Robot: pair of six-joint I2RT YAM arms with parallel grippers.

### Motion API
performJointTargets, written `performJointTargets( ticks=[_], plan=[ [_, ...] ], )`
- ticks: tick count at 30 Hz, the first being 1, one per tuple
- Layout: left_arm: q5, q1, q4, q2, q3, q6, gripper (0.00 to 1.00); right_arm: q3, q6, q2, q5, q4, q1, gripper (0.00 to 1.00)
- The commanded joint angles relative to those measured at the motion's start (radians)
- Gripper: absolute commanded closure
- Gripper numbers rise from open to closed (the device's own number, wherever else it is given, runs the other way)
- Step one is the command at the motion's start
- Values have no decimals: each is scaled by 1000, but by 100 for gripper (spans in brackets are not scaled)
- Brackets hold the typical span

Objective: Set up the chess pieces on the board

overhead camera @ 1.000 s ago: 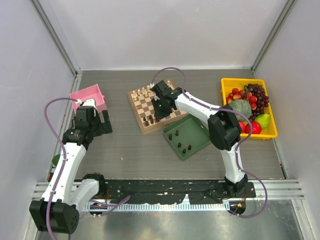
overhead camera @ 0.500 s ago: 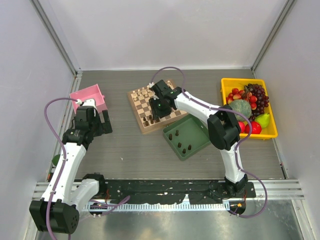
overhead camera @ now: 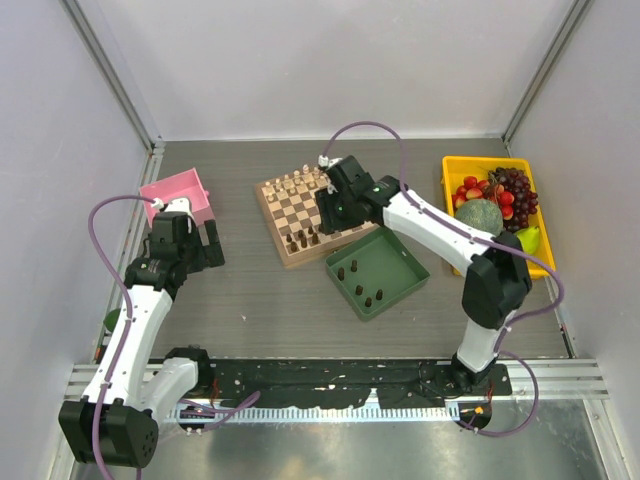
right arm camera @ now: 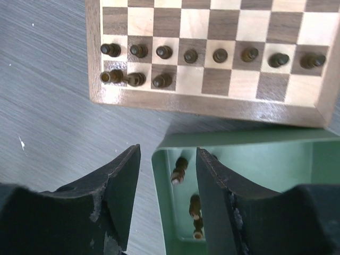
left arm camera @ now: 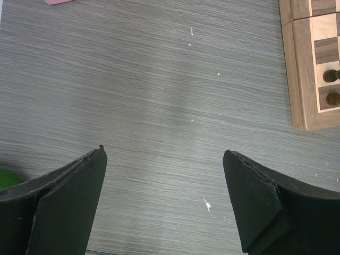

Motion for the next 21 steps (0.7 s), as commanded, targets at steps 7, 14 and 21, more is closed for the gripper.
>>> performJointTargets(
  ticks=[7,14,21],
  plan=[
    [5,7,5,7,41,7,1,-180,28,-187,25,16,-10,48],
    [-1,7,3,7,42,7,1,-286,80,-194,-49,45,-8,52],
    [0,5,3,8,42,7,1,-312,97,-180,-51,57,-1,52]
  ],
)
